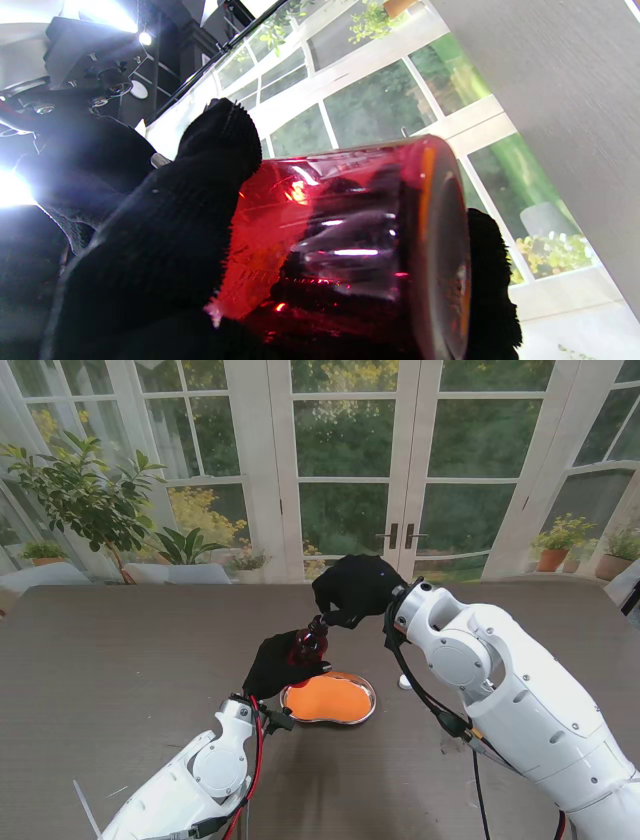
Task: Collect the cotton balls from the tray into a sample bottle
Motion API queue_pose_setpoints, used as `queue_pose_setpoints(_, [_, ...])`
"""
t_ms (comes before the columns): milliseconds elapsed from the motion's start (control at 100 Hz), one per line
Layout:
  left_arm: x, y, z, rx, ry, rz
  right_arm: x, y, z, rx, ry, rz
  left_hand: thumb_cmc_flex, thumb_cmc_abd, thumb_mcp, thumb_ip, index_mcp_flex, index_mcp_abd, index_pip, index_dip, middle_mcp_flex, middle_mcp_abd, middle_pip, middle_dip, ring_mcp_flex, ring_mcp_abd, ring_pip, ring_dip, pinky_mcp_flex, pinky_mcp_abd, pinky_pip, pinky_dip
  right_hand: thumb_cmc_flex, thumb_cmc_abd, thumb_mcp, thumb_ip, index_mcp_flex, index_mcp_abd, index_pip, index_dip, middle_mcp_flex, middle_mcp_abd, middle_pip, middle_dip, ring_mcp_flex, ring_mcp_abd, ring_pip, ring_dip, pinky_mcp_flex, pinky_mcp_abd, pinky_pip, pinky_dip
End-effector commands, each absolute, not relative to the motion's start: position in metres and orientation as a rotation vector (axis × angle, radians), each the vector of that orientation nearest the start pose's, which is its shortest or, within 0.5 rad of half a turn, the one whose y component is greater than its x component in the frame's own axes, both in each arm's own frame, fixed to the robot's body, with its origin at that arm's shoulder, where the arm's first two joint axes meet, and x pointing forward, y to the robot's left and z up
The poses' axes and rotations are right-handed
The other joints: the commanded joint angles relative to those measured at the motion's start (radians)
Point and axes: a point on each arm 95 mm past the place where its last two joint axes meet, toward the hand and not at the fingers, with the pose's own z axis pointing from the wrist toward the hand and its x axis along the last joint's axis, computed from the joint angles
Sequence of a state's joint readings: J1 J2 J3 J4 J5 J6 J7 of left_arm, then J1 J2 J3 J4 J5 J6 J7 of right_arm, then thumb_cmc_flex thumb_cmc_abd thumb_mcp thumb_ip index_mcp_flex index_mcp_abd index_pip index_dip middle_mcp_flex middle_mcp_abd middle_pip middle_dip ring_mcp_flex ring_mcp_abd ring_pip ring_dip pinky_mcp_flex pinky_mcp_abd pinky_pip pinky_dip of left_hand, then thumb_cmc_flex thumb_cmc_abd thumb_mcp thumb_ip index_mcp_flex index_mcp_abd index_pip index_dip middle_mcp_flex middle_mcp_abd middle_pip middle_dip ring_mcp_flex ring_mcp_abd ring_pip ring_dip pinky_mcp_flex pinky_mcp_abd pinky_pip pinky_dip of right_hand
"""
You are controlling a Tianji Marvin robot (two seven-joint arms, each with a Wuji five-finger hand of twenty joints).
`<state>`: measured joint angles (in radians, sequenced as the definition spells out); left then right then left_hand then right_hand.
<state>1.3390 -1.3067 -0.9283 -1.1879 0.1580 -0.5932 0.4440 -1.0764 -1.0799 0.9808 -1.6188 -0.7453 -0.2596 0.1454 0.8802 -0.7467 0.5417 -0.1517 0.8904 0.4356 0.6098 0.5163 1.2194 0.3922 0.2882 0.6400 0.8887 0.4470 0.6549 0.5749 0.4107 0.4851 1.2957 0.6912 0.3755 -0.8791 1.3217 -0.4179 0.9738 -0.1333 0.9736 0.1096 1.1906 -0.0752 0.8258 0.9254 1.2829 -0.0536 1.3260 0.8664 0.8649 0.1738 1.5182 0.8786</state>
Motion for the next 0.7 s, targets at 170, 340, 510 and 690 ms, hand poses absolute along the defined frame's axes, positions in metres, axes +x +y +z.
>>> queue_pose_setpoints(170, [0.4224,-0.1022,-0.3444,-1.61,0.637,-2.618,0.4684,0.0982,-0.1624,0.732,1.734,1.884,0.158,0.221,0.297,-0.027,0.179,-0.338,0.124,0.003,0.092,-0.159,0.029,-0.002,0.015,-0.051,0.01,0.004,-0.007,-0.05,0.041,0.012,0.012,-0.002,0.026,0.064,-0.056,0.071,-0.137,0.072,-0.062,-0.009,-0.024,-0.009,0.038,-0.064,-0.043,-0.017,-0.022,-0.039,-0.011,0.005])
queue_pose_setpoints(340, [0.4222,-0.1024,-0.3441,-1.611,0.634,-2.619,0.4683,0.0985,-0.1608,0.715,1.746,1.876,0.158,0.221,0.297,-0.027,0.178,-0.34,0.124,0.003,0.092,-0.159,0.03,-0.002,0.017,-0.049,0.011,0.004,-0.007,-0.05,0.042,0.012,0.02,-0.057,0.049,0.041,-0.062,0.098,-0.221,0.122,-0.08,-0.01,-0.029,-0.012,0.038,-0.074,-0.069,-0.019,-0.028,-0.046,-0.019,0.004])
queue_pose_setpoints(510, [0.4218,-0.1023,-0.344,-1.614,0.632,-2.618,0.4686,0.0972,-0.1607,0.733,1.731,1.88,0.158,0.22,0.298,-0.028,0.179,-0.338,0.125,0.003,0.092,-0.158,0.03,-0.002,0.016,-0.049,0.01,0.004,-0.007,-0.05,0.042,0.012,-0.068,0.023,0.029,0.129,-0.059,0.102,-0.284,0.224,-0.091,-0.004,-0.027,-0.037,0.038,-0.063,-0.083,-0.02,-0.032,-0.046,-0.022,0.004])
queue_pose_setpoints(690, [0.4216,-0.1027,-0.344,-1.618,0.63,-2.618,0.4696,0.0908,-0.161,0.793,1.694,1.891,0.159,0.221,0.299,-0.028,0.179,-0.336,0.125,0.003,0.093,-0.159,0.03,-0.002,0.016,-0.047,0.01,0.004,-0.008,-0.047,0.041,0.012,-0.14,0.149,-0.024,0.227,-0.082,0.075,-0.298,0.259,-0.093,0.003,-0.027,-0.09,0.037,-0.044,-0.109,-0.028,-0.046,-0.042,-0.022,0.011])
